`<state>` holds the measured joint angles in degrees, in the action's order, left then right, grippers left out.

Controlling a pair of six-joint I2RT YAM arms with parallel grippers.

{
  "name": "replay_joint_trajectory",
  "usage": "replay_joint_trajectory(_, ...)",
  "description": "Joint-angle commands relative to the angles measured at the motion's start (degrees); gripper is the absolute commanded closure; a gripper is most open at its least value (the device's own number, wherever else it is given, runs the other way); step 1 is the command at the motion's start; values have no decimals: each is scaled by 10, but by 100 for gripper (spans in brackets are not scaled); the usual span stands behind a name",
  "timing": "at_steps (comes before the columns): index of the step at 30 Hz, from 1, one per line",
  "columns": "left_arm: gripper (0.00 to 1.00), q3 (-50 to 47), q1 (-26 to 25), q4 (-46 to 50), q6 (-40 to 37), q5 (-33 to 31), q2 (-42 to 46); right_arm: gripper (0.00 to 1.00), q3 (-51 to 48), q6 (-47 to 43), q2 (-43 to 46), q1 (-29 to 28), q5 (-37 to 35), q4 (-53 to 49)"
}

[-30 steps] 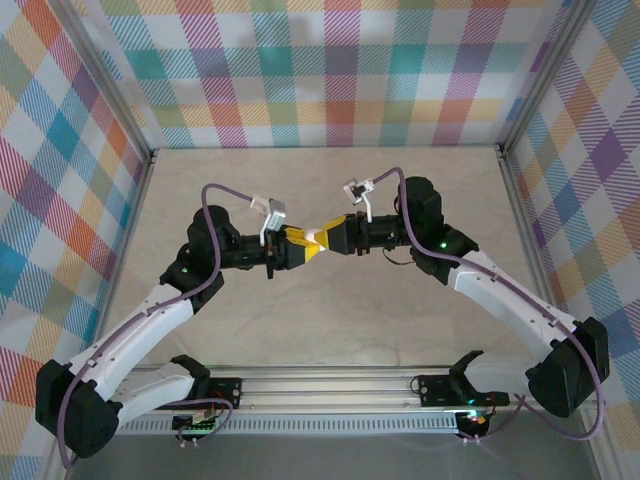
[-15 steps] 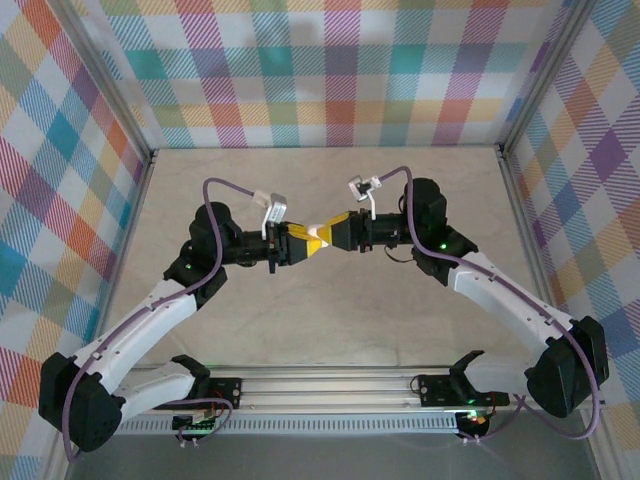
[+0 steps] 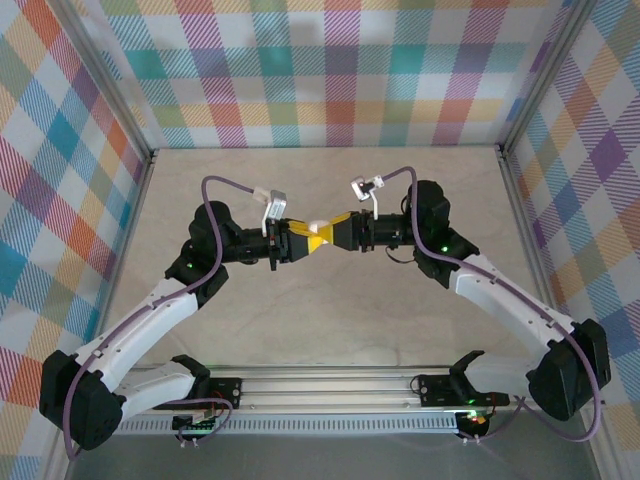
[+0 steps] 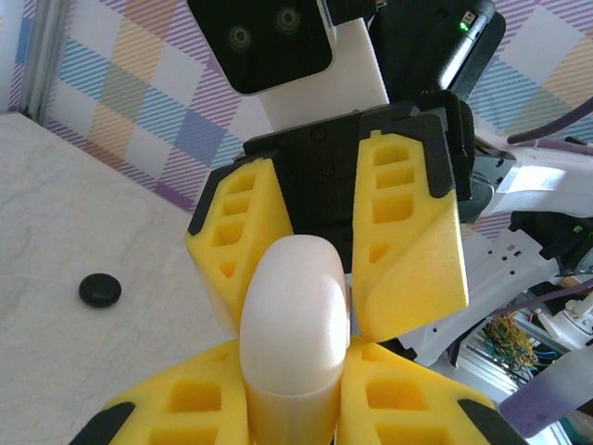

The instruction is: Insert wireless bluetooth earbuds into charging case

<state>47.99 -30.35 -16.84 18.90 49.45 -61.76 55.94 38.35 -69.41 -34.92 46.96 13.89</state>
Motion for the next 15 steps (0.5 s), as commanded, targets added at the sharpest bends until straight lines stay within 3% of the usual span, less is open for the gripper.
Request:
replay_joint_trajectory(1, 100, 9, -3, -58, 11, -16, 5, 67, -11, 16, 18, -3, 19, 18)
replay_joint_trajectory(15, 100, 15, -3, -86, 35, -16, -7, 60, -24, 20, 30, 2, 40, 41)
